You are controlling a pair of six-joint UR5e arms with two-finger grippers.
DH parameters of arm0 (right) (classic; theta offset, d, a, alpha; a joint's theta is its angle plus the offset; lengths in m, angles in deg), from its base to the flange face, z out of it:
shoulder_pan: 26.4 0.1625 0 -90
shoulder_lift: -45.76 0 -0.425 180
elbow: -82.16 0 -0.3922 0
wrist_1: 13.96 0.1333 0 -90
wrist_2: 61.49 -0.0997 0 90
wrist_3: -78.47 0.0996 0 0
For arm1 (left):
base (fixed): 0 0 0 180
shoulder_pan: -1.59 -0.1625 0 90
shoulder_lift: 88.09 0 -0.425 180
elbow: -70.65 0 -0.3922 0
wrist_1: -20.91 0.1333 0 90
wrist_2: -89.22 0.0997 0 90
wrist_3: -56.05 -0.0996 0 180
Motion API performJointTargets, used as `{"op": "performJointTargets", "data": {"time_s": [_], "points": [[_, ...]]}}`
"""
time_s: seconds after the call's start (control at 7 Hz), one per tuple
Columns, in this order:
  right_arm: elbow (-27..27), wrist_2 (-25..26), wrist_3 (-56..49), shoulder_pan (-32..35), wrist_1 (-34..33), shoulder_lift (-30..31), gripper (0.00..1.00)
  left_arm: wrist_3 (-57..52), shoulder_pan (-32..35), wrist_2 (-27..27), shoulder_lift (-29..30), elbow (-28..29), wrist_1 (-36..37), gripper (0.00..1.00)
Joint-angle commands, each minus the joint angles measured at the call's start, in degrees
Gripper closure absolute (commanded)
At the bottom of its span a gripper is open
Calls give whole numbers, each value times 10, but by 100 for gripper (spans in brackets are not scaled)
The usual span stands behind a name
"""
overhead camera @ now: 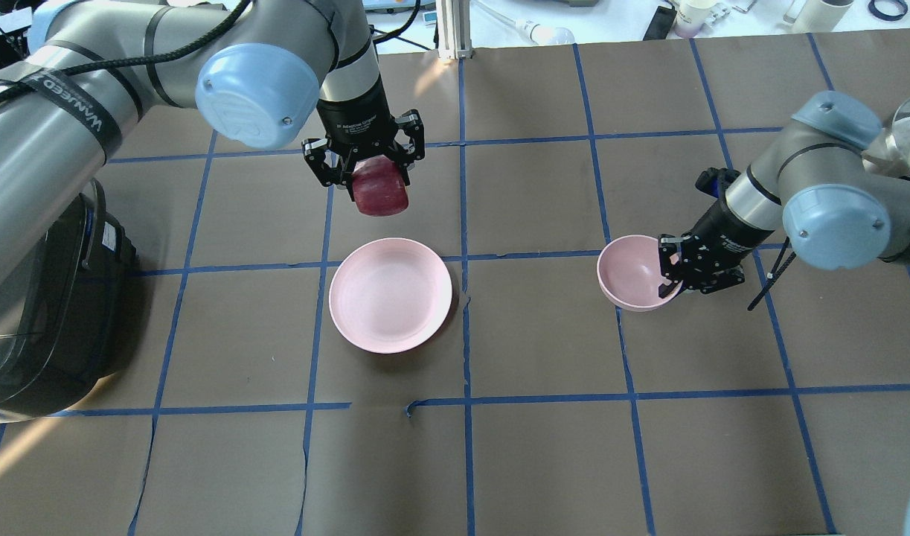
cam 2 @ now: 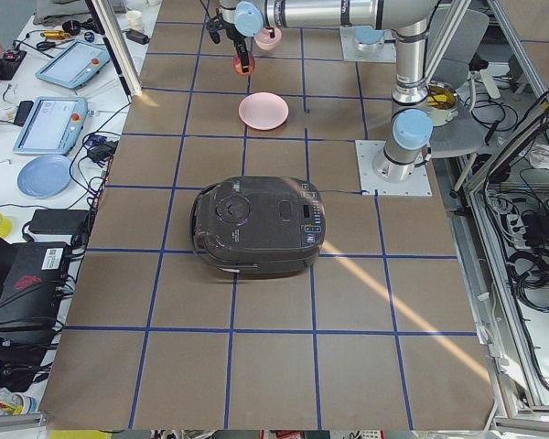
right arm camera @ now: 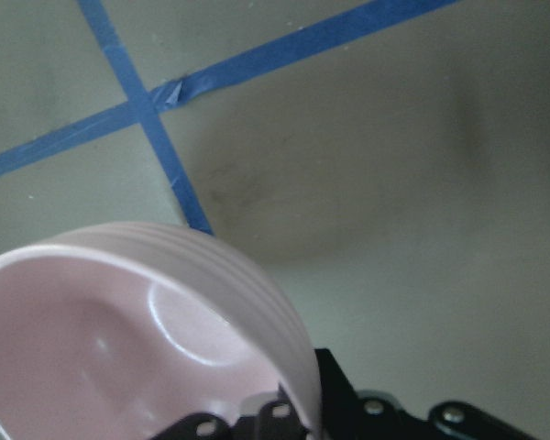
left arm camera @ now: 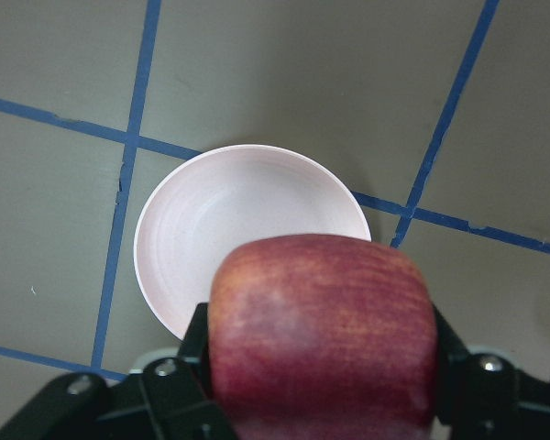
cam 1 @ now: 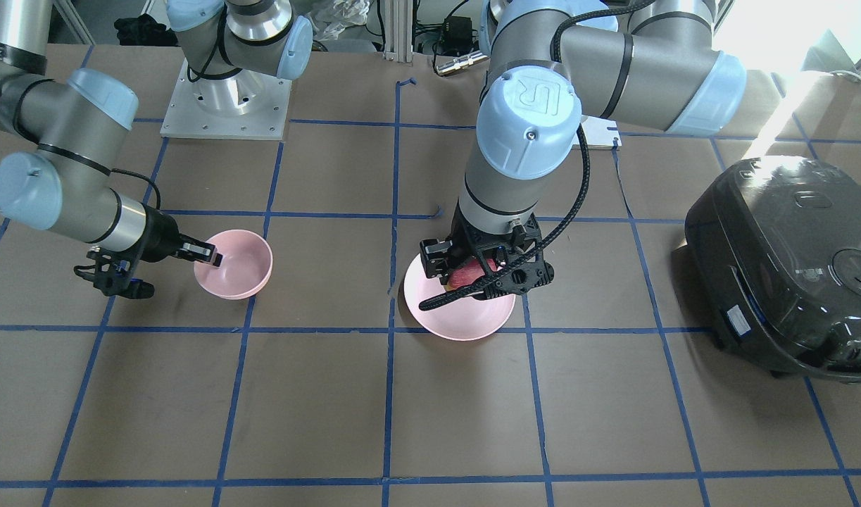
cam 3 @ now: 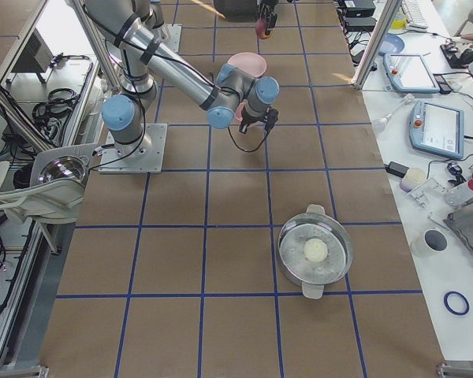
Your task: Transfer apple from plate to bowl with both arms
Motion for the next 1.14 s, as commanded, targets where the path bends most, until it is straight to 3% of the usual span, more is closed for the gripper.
{"op": "performJointTargets", "data": {"time_s": [0.0,0.29,0.57,0.86,1.0], "points": [[3,-21,130,112,-67,-10,100,44,9,-4,6,-1,5,100],[3,-24,136,134,-79,-21,100,93,12,-51,8,-2,5,100],[4,-85,139,134,-97,-38,100,119,20,-53,14,-5,7,100],[3,-70,137,134,-97,-33,3,147,35,-75,27,-7,17,100],[-1,-46,133,130,-98,-30,0,184,50,-108,36,-8,22,100]]}}
